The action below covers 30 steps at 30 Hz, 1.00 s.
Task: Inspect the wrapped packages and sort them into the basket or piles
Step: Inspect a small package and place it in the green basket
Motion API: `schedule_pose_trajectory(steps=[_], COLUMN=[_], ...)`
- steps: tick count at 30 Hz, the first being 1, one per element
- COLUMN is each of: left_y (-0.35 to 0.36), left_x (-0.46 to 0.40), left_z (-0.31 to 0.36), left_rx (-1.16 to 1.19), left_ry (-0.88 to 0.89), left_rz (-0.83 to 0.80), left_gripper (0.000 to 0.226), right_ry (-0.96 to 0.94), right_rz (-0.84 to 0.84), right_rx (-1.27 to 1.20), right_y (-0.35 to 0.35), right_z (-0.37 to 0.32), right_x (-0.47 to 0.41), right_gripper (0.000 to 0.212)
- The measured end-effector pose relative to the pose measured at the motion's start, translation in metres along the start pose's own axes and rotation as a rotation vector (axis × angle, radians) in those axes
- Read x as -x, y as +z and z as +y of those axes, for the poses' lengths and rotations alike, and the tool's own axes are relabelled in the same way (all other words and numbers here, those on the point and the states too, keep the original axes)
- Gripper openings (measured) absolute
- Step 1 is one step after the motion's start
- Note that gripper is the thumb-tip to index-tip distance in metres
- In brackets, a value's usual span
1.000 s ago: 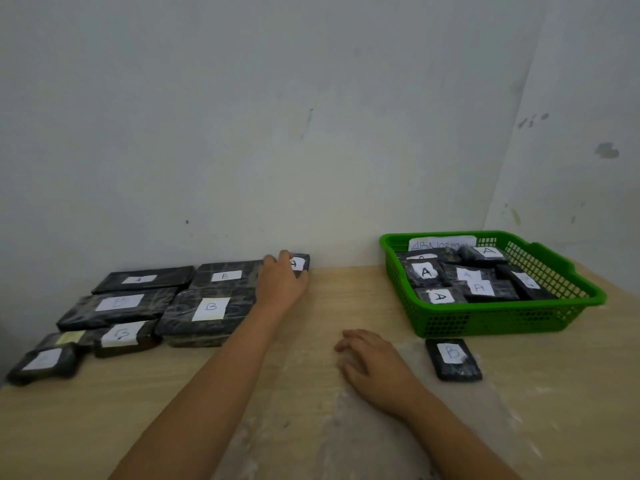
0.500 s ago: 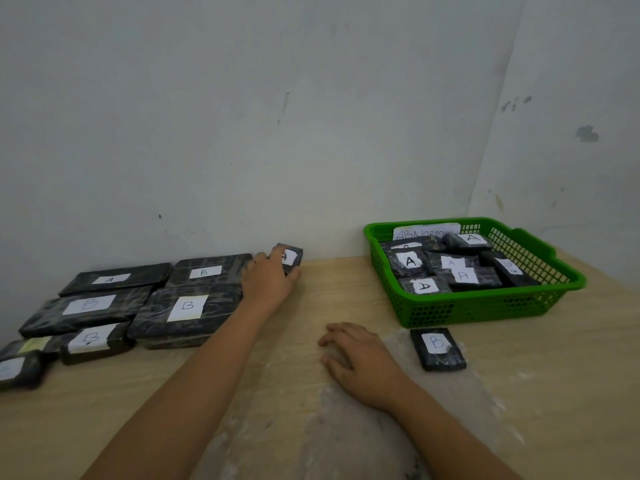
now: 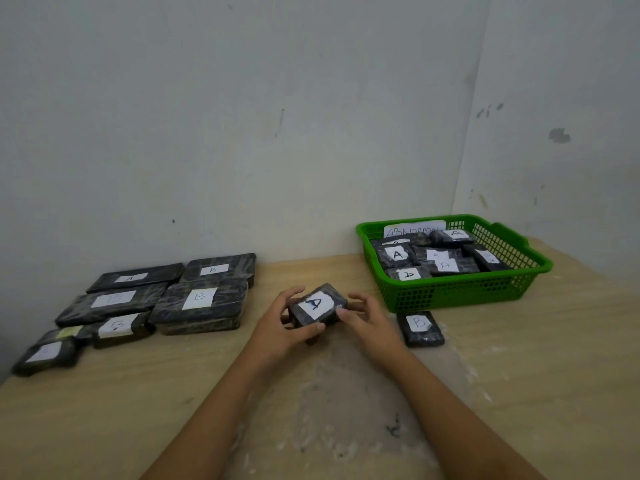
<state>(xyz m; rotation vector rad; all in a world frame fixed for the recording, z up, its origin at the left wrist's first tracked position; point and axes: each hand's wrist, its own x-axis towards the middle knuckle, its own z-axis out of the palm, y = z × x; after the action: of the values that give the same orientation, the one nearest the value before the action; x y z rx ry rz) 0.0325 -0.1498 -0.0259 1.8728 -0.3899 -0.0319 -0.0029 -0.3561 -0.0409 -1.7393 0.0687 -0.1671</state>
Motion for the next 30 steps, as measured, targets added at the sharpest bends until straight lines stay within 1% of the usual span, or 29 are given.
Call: schedule_pose_trajectory(steps=[2,4,8,11,14,16,18,20,22,25,27,30], left_y=[0.0,-0.001,-0.005,-0.003,0.003,0.007,0.012,0.014,0.015,0.016,0.016,0.014], left_x=[0.008,0.011,0.014,0.018,0.016,0.014,0.015,0.016,0.016,0.018,0.018,0.017], left_z=[0.0,0.0,0.001,0.0,-0.004,-0.006,-0.007,-0.005,-0.004,-0.002,-0.002,-0.002], left_rx=[0.039,0.061,0.151,0.22,0.319,0.416,0.518,0.566,0.593,0.584,0.597,0.574], left_ry=[-0.01,0.009,0.055,0.04,0.019,-0.012,-0.063,-0.1,-0.128,-0.132,-0.117,-0.091], left_rz=[-0.053,-0.104,-0.188,-0.228,-0.208,-0.212,-0.202,-0.143,-0.1,-0.092,-0.092,-0.067], left_gripper=[0.075,0.075,0.071,0.073,0.073,0.063,0.055,0.052,0.052,0.046,0.046,0.048], right_ry=[0.043,0.059,0.021,0.011,0.021,0.007,-0.005,-0.012,-0.007,0.013,0.002,-0.015], right_rz=[0.005,-0.018,-0.055,-0.105,-0.118,-0.12,-0.119,-0.105,-0.103,-0.11,-0.113,-0.122], right_rx=[-0.11,-0.113,-0.136,-0.112,-0.144,-0.152,-0.143,-0.143,-0.128,-0.139,-0.115,-0.077], right_y=[-0.005,-0.009,-0.009,-0.01,-0.012,-0.011,-0.009,-0.007,-0.006,-0.006,-0.006,-0.006], right_z=[-0.004,-0.004,-0.003,-0.007,-0.009,-0.013,-0.013,-0.013,-0.011,-0.011,-0.012,-0.012], right_x=[0.005,0.01,0.015,0.013,0.012,0.014,0.015,0.015,0.014,0.014,0.015,0.016], right_gripper=[0.043,0.046,0.039,0.037,0.036,0.029,0.028,0.028,0.03,0.034,0.036,0.048])
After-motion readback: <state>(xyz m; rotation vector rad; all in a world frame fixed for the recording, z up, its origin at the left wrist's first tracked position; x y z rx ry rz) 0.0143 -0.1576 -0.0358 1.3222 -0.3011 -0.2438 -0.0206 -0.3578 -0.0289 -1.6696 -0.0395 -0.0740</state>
